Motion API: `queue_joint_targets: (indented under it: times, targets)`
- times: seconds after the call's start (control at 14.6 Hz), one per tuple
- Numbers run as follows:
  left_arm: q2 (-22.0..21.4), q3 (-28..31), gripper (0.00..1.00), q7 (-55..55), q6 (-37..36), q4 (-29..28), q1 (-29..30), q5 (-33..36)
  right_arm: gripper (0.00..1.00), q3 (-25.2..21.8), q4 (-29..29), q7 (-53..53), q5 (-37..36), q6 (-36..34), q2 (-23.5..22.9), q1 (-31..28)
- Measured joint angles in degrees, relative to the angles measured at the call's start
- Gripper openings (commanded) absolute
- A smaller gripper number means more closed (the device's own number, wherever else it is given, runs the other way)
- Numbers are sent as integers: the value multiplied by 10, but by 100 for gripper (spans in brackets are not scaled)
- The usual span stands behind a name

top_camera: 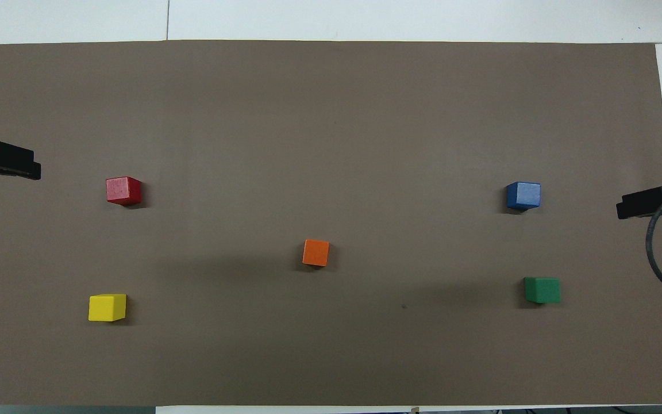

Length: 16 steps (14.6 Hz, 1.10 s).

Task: Transfer red block to right arm and stack on blue block
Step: 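Reach the left gripper down to the red cube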

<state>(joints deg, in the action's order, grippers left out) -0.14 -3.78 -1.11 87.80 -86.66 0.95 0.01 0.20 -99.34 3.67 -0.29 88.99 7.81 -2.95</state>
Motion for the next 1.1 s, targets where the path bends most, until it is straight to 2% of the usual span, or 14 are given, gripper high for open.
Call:
queue_joint_targets:
  times: [0.55, 0.68, 1.1]
  targets:
    - [0, 1, 100, -1, 1, 0, 0, 0, 100, 0, 0, 0, 0, 0, 0, 0]
    - [-1, 6, 100, -2, 23, -11, 1, 0, 100, 0, 0, 0, 0, 0, 0, 0]
    - [-5, 10, 100, -1, 204, -157, 10, 0, 100, 0, 0, 0, 0, -1, 0, -1]
